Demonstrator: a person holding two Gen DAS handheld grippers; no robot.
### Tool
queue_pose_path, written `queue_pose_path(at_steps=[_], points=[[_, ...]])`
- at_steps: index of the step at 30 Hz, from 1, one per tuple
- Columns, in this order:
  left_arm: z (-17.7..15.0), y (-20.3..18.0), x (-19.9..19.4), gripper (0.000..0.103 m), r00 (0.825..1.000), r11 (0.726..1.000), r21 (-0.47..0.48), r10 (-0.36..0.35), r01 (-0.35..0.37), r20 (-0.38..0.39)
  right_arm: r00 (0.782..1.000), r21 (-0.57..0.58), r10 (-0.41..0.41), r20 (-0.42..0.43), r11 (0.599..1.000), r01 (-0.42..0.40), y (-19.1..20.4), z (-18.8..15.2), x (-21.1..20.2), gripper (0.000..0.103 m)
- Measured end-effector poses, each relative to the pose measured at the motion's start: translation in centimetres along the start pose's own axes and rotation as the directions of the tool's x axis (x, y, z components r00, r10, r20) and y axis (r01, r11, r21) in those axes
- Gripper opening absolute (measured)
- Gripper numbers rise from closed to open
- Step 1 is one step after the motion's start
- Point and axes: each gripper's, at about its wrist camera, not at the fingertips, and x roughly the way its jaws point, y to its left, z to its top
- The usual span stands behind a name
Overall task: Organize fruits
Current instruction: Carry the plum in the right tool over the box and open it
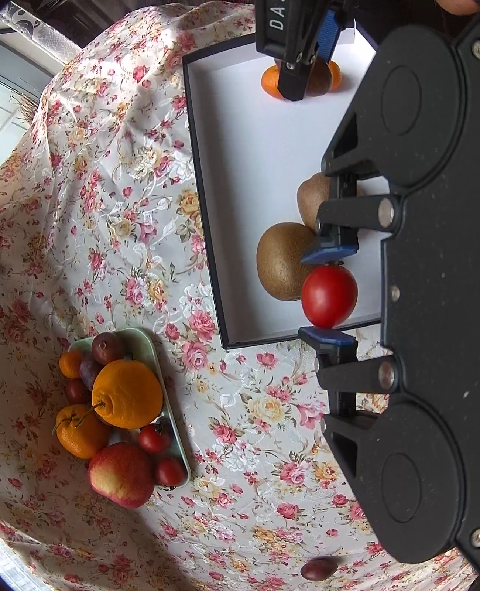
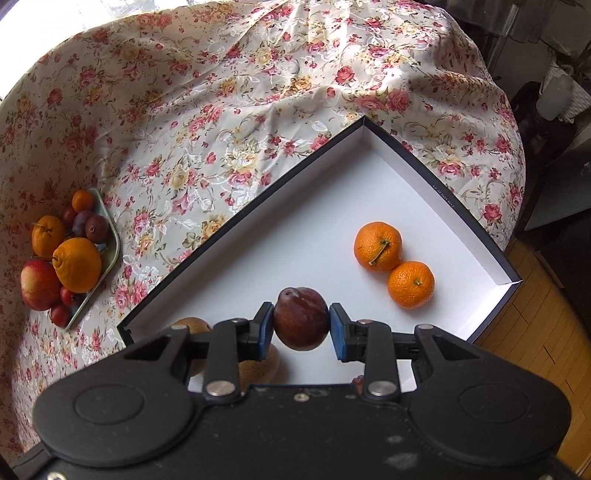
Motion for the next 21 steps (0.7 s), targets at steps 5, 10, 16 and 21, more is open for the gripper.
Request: queue_pose_path(at_steps=[5, 10, 16, 21], points=[[-0.1, -1.5, 0.4, 0.046, 1.000, 0.999, 0.032, -0.003, 0.003, 0.002, 0.998, 0.028, 0.023, 0.057, 0.999, -0.025, -1.7, 0.9, -0.8, 0.034], [-0.1, -2.3, 0.1, 0.050, 1.000, 0.999, 0.049, -0.015, 0.014, 0.024, 0.998, 0.050, 0.024, 0.060, 0.998, -0.027, -2.6, 1.1, -1.1, 0.034], [-0.1, -2.2, 0.4, 0.050, 1.000, 0.999, 0.039, -0.015, 0.015, 0.013, 0.999, 0.061, 0.036, 0.021, 0.997, -0.037, -2.4, 0.9, -0.7, 0.034], [0.0, -1.7, 0.4, 0.050, 1.000, 1.000, 0.024, -0.004, 0.004, 0.006, 0.999, 0.051, 0.039, 0.000, 0.998, -0.039, -2.0, 0.7, -0.4, 0.034]])
